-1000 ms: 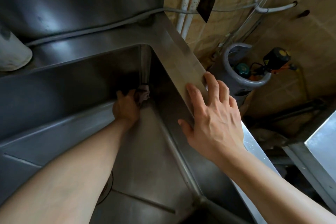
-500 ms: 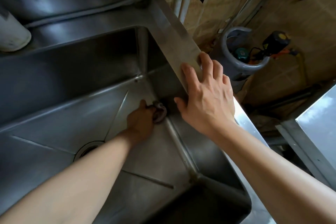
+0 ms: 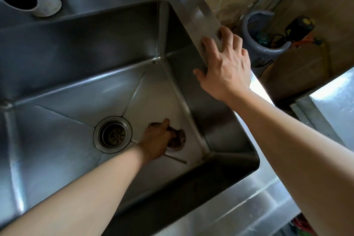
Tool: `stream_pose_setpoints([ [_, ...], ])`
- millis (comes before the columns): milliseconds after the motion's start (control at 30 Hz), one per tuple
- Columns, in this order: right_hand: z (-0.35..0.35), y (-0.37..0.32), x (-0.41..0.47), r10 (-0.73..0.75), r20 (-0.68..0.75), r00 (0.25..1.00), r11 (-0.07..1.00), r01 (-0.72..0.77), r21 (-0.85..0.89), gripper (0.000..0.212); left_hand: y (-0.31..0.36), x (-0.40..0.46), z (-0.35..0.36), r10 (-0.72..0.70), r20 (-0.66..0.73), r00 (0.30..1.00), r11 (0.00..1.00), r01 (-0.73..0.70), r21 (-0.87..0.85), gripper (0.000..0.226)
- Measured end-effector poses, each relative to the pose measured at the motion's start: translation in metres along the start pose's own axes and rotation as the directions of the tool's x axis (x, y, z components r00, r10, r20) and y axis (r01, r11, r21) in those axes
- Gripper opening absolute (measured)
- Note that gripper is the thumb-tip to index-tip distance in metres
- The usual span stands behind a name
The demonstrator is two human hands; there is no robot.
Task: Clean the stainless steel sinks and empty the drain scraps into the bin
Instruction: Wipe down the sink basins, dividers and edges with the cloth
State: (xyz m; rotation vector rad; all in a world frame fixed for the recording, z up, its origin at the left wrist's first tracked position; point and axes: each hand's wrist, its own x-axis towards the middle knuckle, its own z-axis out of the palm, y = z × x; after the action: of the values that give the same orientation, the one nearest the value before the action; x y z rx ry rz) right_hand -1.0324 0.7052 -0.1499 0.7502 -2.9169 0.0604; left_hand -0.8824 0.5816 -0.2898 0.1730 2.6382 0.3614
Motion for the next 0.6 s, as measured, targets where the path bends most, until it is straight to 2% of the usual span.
stream_pose_setpoints([
  [67, 0.0, 0.001, -0.001, 0.002, -0.002, 1.0, 1.0, -0.002, 0.001, 0.071, -0.009, -0.014, 0.003, -0.033, 0.011, 0.999, 0.999, 0.033, -0.01, 0.046],
  [200, -0.002, 0.001, -0.002, -0.002, 0.006, 1.0, 1.0, 0.002, -0.004, 0.073, -0.036, -0.044, 0.005, -0.234, 0.029, 0.972, 0.97, 0.236, -0.054, 0.034],
  [333, -0.003, -0.003, -0.002, 0.016, 0.0, 1.0, 1.0, -0.016, 0.015, 0.072, -0.062, -0.068, 0.009, -0.302, -0.029, 0.953, 0.946, 0.295, -0.136, 0.023],
  [400, -0.001, -0.006, -0.002, 0.026, 0.005, 1.0, 1.0, -0.026, 0.001, 0.074, -0.068, -0.074, 0.008, -0.401, -0.084, 0.912, 0.908, 0.384, -0.165, 0.015],
  [467, 0.001, -0.009, -0.004, 0.043, 0.02, 0.999, 0.999, -0.042, -0.022, 0.077, -0.069, -0.083, 0.012, -0.468, -0.104, 0.878, 0.873, 0.44, -0.211, 0.02],
  [533, 0.003, -0.012, -0.004, 0.055, 0.037, 0.998, 0.998, -0.053, -0.044, 0.082, -0.061, -0.092, 0.009, -0.486, -0.052, 0.872, 0.828, 0.442, -0.345, 0.028],
  [600, 0.003, -0.014, -0.004, 0.067, 0.049, 0.997, 0.996, -0.064, -0.061, 0.086, -0.048, -0.093, 0.013, -0.36, 0.03, 0.932, 0.876, 0.349, -0.334, 0.04],
])
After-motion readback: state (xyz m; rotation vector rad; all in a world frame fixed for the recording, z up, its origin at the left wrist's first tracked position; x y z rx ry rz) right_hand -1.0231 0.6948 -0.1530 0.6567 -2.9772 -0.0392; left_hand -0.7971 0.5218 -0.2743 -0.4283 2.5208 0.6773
